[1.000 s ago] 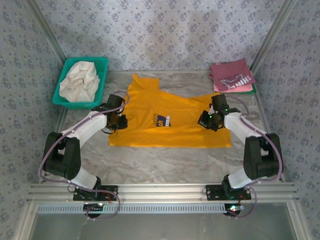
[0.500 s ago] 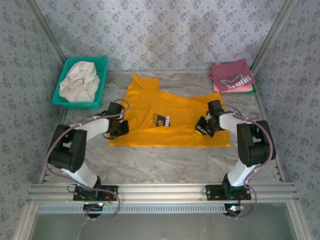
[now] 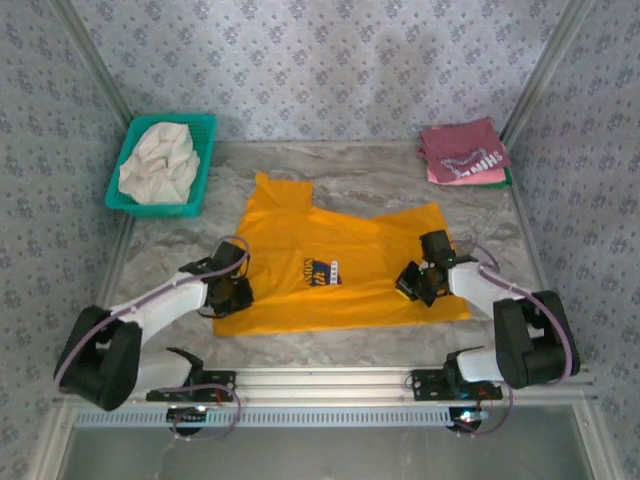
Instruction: Fold and stack the t-shirts
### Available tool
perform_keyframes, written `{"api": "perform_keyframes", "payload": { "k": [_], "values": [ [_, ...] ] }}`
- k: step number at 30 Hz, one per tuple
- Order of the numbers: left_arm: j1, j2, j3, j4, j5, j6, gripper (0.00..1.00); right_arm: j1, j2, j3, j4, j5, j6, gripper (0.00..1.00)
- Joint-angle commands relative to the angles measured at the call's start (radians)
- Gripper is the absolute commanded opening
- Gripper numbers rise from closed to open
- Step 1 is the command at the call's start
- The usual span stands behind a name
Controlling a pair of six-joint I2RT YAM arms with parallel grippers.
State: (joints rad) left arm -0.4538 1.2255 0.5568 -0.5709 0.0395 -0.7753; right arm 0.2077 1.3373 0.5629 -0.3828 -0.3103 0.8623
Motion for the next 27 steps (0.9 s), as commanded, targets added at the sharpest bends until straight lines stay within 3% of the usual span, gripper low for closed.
{"api": "perform_keyframes", "payload": {
  "k": [1,4,7,10,12,16,19,24,27],
  "values": [
    [0.005,-0.054,0.019,-0.137,-0.086,-0.014,0.16,-0.011,-0.002,-0.015,-0.137,0.097,0.018,0.0],
    [0.046,0.009,0.158,-0.06,-0.068,0.104,0.25,-0.011,0.01,0.083,-0.144,0.118,-0.045,0.01],
    [0.117,0.189,0.41,-0.036,-0.012,0.257,0.27,-0.015,0.028,0.228,-0.186,0.115,-0.124,0.16],
    [0.152,0.406,0.755,-0.086,0.023,0.408,0.54,-0.043,0.067,0.383,-0.195,0.106,-0.216,0.26],
    [0.167,0.541,0.952,-0.086,0.014,0.491,0.61,-0.085,0.113,0.477,-0.181,0.046,-0.264,0.3],
    [0.24,0.824,1.314,-0.16,0.061,0.53,0.61,-0.179,0.213,0.598,-0.067,-0.113,-0.296,0.34],
    [0.247,0.972,1.525,-0.206,0.117,0.56,0.61,-0.189,0.249,0.68,-0.04,-0.146,-0.315,0.35],
    [0.234,1.145,1.757,-0.289,0.101,0.582,0.61,-0.179,0.261,0.679,0.005,-0.167,-0.35,0.4],
    [0.236,1.204,1.806,-0.29,0.088,0.566,0.63,-0.182,0.269,0.662,0.036,-0.206,-0.349,0.4]
  ]
}}
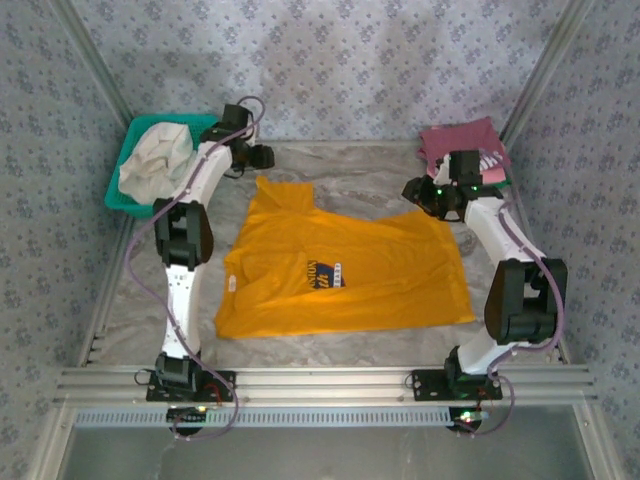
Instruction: Fold and stack the t-shirts
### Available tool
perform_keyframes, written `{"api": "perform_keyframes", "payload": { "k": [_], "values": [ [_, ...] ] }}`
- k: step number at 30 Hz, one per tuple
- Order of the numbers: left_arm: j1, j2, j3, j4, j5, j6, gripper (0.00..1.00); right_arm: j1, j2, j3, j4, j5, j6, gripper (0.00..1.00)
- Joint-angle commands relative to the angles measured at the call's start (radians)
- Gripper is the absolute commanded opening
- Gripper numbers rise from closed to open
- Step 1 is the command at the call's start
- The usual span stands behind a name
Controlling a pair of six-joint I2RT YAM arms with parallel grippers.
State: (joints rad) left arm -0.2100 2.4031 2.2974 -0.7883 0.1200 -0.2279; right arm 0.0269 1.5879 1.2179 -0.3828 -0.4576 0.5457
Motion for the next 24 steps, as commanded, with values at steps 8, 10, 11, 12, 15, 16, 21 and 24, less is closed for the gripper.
{"api": "perform_keyframes", "payload": {
  "k": [8,10,11,12,15,16,21,24],
  "values": [
    [0.003,0.119,0.104,-0.093,-0.064,-0.032,0.63,-0.027,0.002,-0.017,0.053,-0.05,-0.053,0.39],
    [0.004,0.14,0.117,-0.101,-0.053,-0.039,0.63,-0.034,0.008,-0.017,0.061,-0.051,-0.051,0.39],
    [0.004,0.145,0.117,-0.102,-0.055,-0.043,0.63,-0.037,0.012,-0.017,0.065,-0.053,-0.051,0.38],
    [0.004,0.146,0.108,-0.092,-0.053,-0.044,0.63,-0.038,0.016,-0.017,0.065,-0.052,-0.052,0.38],
    [0.004,0.16,0.101,-0.065,-0.033,-0.047,0.63,-0.038,0.031,-0.017,0.077,-0.061,-0.046,0.38],
    [0.004,0.168,0.111,-0.071,-0.028,-0.048,0.63,-0.037,0.035,-0.017,0.081,-0.066,-0.043,0.37],
    [-0.001,0.18,0.111,-0.055,0.004,-0.041,0.42,-0.038,0.051,-0.017,0.077,-0.063,-0.044,0.37],
    [-0.009,0.177,0.122,-0.054,0.005,-0.04,0.24,-0.041,0.057,-0.017,0.063,-0.044,-0.05,0.36]
  ]
}}
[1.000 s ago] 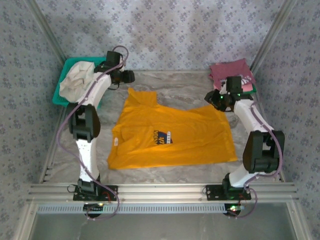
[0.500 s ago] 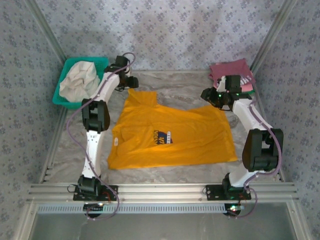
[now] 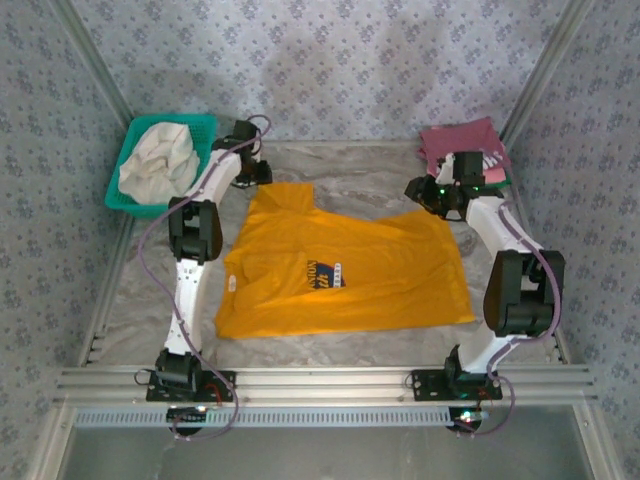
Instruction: Fold and stack the t-shirts
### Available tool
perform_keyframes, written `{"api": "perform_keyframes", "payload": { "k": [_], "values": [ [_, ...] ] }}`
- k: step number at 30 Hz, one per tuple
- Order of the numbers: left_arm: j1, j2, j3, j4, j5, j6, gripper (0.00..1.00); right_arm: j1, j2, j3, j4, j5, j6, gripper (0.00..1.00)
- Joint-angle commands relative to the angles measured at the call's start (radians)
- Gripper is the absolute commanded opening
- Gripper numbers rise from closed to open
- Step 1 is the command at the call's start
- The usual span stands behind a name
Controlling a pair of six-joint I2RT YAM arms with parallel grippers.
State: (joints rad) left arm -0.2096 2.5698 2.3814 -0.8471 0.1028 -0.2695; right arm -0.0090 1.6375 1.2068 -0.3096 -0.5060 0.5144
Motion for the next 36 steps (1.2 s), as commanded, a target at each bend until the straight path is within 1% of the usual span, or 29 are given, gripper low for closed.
{"api": "perform_keyframes", "payload": {
  "k": [1,3,6,10,14,16,17,21,23,25,27,33,36],
  "values": [
    [-0.01,0.01,0.043,0.004,0.024,0.0,0.19,-0.008,0.01,-0.006,-0.017,0.015,-0.016,0.36],
    [-0.01,0.01,0.06,-0.006,0.025,-0.001,0.12,-0.021,0.017,-0.006,-0.053,0.043,-0.009,0.36],
    [-0.01,0.001,0.078,-0.021,0.009,0.006,0.03,-0.066,0.033,-0.005,-0.094,0.064,-0.001,0.37],
    [-0.012,-0.026,0.093,-0.034,-0.002,0.033,0.0,-0.123,0.1,0.067,-0.221,0.119,-0.074,0.39],
    [-0.017,-0.056,0.098,-0.038,-0.015,0.057,0.0,-0.167,0.16,0.125,-0.256,0.128,-0.133,0.41],
    [-0.019,-0.063,0.104,-0.041,-0.01,0.067,0.0,-0.176,0.195,0.155,-0.257,0.146,-0.148,0.48],
    [-0.019,-0.065,0.106,-0.044,-0.009,0.068,0.0,-0.178,0.219,0.18,-0.273,0.157,-0.159,0.49],
    [-0.02,-0.069,0.113,-0.051,-0.004,0.077,0.0,-0.19,0.315,0.257,-0.286,0.194,-0.185,0.49],
    [-0.022,-0.072,0.114,-0.051,-0.002,0.082,0.0,-0.196,0.383,0.323,-0.344,0.188,-0.194,0.49],
    [-0.023,-0.073,0.113,-0.052,-0.008,0.084,0.0,-0.194,0.445,0.394,-0.372,0.223,-0.221,0.49],
    [-0.022,-0.072,0.115,-0.049,-0.009,0.087,0.0,-0.187,0.498,0.451,-0.41,0.231,-0.237,0.49],
    [-0.024,-0.073,0.117,-0.046,0.0,0.083,0.0,-0.176,0.6,0.58,-0.453,0.244,-0.28,0.5],
    [-0.024,-0.072,0.117,-0.046,0.004,0.081,0.0,-0.174,0.642,0.631,-0.483,0.216,-0.307,0.51]
  ]
}}
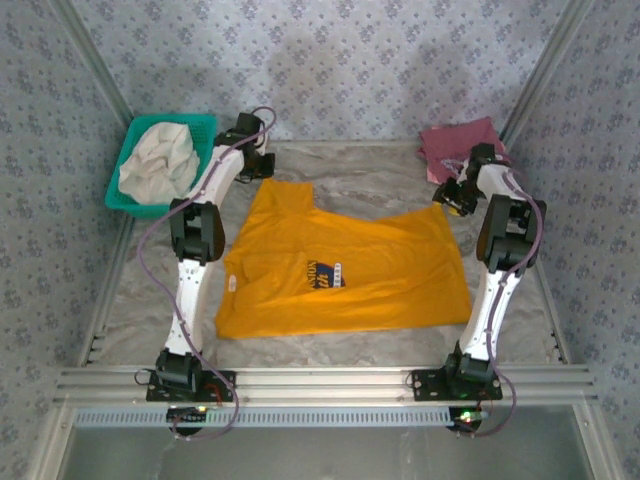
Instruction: Fold and stack the t-shirts
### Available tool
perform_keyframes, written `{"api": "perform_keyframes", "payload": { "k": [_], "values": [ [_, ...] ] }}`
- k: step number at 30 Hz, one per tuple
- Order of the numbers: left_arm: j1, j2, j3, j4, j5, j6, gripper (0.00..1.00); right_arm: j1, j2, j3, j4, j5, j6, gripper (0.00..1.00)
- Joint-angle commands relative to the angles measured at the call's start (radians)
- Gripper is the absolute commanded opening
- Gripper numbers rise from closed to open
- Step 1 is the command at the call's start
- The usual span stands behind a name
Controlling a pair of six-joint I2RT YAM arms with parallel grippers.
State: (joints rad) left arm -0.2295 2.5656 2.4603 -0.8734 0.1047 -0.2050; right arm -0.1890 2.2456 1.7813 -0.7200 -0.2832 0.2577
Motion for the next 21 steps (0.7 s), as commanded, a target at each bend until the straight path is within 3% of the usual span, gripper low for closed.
{"api": "perform_keyframes", "payload": {
  "k": [1,6,10,15,21],
  "values": [
    [-0.004,-0.067,0.037,-0.019,0.004,0.015,0.0,0.007,0.046,0.071,-0.081,-0.019,-0.056,0.51],
    [-0.004,-0.065,0.038,-0.018,0.012,0.012,0.0,0.023,0.071,0.07,-0.065,-0.055,-0.09,0.5],
    [-0.004,-0.065,0.037,-0.018,0.015,0.012,0.0,0.031,0.08,0.076,-0.05,-0.072,-0.091,0.42],
    [-0.002,-0.065,0.039,-0.017,0.013,0.015,0.0,0.038,0.086,0.087,-0.063,-0.064,-0.08,0.18],
    [0.008,-0.061,0.054,-0.002,0.007,0.019,0.0,0.047,0.076,0.124,-0.09,-0.011,-0.074,0.0]
  ]
}}
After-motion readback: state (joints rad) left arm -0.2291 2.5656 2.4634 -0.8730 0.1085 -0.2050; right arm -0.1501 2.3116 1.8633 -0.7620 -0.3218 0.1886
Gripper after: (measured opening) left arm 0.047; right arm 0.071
